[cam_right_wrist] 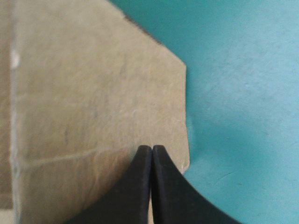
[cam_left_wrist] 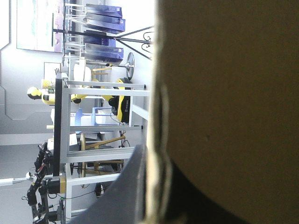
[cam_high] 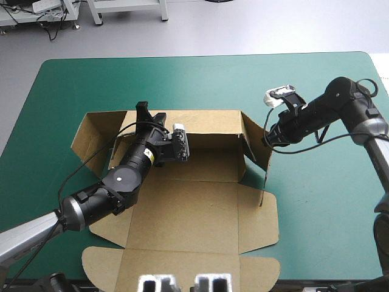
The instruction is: Fold the box
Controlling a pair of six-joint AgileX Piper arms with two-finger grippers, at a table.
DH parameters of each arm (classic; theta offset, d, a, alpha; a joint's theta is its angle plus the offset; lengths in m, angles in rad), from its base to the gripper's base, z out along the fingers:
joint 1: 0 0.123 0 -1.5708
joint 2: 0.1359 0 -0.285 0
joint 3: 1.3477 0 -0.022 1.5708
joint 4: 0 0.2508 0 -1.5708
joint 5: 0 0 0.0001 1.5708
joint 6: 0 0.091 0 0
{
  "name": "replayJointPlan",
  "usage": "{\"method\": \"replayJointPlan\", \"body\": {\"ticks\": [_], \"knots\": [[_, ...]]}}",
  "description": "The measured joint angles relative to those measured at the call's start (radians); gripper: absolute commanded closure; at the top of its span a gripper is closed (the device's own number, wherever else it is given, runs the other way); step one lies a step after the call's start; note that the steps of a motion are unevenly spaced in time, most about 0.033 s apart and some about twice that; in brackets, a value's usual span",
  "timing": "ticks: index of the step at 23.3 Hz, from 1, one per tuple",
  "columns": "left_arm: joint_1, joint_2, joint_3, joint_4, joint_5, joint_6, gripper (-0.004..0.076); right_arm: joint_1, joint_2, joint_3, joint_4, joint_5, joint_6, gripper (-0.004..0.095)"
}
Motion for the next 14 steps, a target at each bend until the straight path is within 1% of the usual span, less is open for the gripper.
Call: {"method": "replayJointPlan", "body": {"ticks": [3,5,7,8,10,12,13,14], "knots": [[0.000,0.000,0.000,0.000,-0.001,0.000,0.0734,0.000,-0.049,0.065,0.036,-0.004,-0.060,0.0933],[0.000,0.000,0.000,-0.001,-0.004,0.006,0.0734,0.000,-0.081,0.111,0.066,-0.030,-0.122,0.0933],[0.000,0.000,0.007,-0.006,-0.010,0.039,0.0734,0.000,-0.119,0.176,0.134,-0.066,-0.223,0.0933],[0.000,0.000,0.012,-0.012,-0.012,0.053,0.0734,0.000,-0.131,0.199,0.156,-0.078,-0.251,0.0932],[0.000,-0.002,0.021,-0.019,-0.012,0.081,0.0733,0.000,-0.163,0.269,0.209,-0.129,-0.313,0.0932],[0.000,-0.005,0.023,-0.025,-0.013,0.097,0.0733,0.000,-0.199,0.359,0.253,-0.208,-0.381,0.0933],[-0.003,-0.009,0.024,-0.031,-0.015,0.135,0.0733,0.000,-0.231,0.423,0.282,-0.274,-0.431,0.0933],[-0.007,-0.009,0.025,-0.036,-0.014,0.154,0.0733,0.000,-0.247,0.449,0.294,-0.303,-0.452,0.0933]]}}
